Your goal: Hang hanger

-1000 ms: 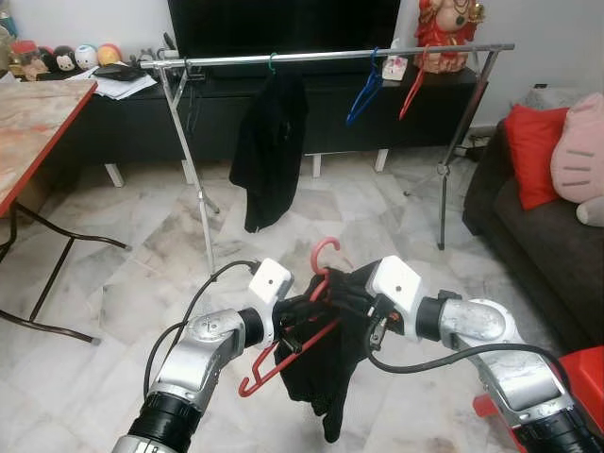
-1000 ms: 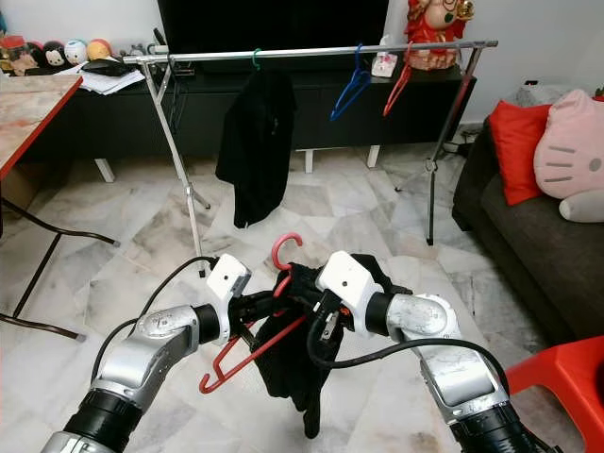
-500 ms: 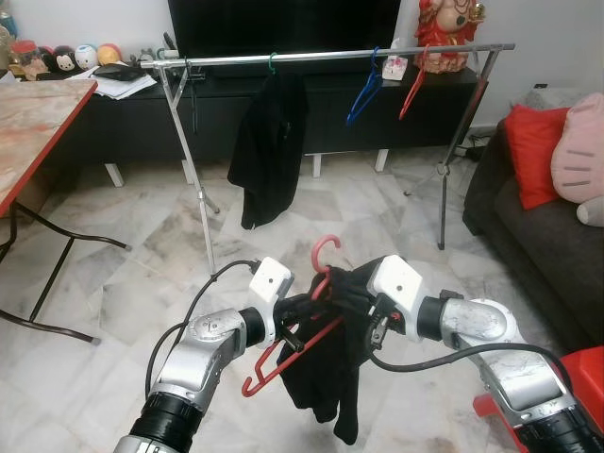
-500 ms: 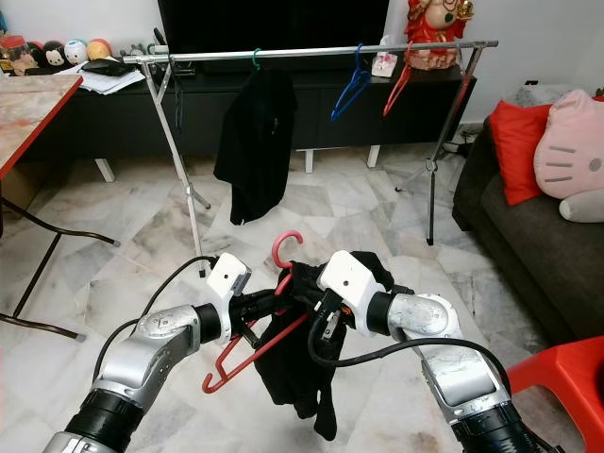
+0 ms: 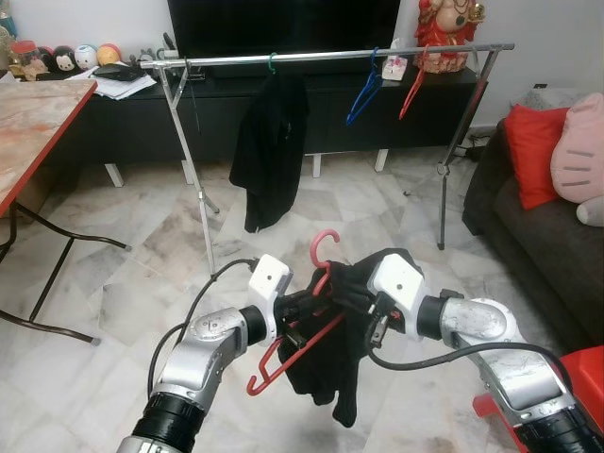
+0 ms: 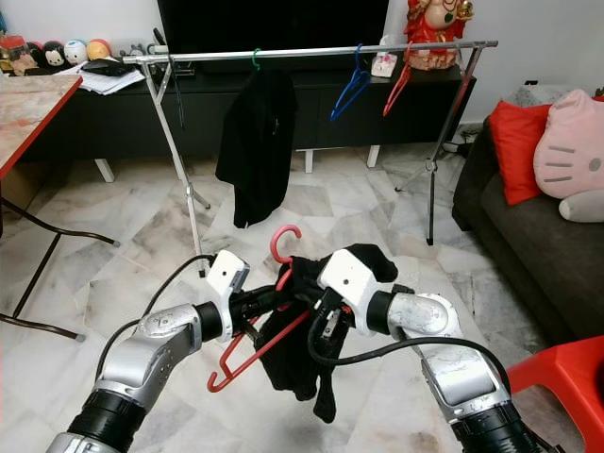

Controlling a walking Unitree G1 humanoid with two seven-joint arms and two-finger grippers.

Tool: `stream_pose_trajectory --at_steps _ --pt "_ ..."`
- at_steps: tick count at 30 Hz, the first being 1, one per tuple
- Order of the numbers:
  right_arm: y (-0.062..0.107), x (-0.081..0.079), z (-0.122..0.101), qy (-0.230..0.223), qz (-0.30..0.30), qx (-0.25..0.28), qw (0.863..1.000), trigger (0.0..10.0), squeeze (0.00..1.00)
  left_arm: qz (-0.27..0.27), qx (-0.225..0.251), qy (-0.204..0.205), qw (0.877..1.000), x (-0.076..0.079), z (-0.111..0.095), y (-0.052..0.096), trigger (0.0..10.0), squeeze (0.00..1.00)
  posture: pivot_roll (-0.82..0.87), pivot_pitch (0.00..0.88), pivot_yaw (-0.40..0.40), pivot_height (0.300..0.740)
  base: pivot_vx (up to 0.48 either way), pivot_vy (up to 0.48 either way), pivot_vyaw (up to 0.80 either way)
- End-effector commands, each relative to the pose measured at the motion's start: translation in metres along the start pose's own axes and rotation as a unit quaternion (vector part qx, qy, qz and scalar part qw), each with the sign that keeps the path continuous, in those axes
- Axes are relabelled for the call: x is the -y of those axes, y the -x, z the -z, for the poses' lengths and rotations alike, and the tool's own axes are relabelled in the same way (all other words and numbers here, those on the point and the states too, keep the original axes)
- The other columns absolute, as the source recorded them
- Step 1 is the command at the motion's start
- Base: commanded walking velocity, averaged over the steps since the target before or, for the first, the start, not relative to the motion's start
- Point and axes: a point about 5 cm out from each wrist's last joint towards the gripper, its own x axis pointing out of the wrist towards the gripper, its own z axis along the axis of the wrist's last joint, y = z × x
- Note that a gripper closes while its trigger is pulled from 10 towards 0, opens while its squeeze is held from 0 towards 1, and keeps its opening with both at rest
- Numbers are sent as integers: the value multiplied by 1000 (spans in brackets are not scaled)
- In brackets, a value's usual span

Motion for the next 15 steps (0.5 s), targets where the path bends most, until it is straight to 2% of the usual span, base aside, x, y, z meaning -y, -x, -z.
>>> stream_pose_trajectory --at_steps 1,14,15 --pt "-1 1 -6 8 -3 7 1000 10000 0 9 43 -16 999 2 -19 0 10000 0 -93 0 -37 740 0 0 0" --pt "-1 1 -8 11 -9 11 1000 10000 0 5 53 -14 998 -1 -23 1 10000 0 -95 0 -38 740 0 0 0" --pt "-1 1 -6 9 -10 7 1000 10000 75 5 54 -13 998 -1 -23 2 10000 0 -93 0 -38 740 0 0 0"
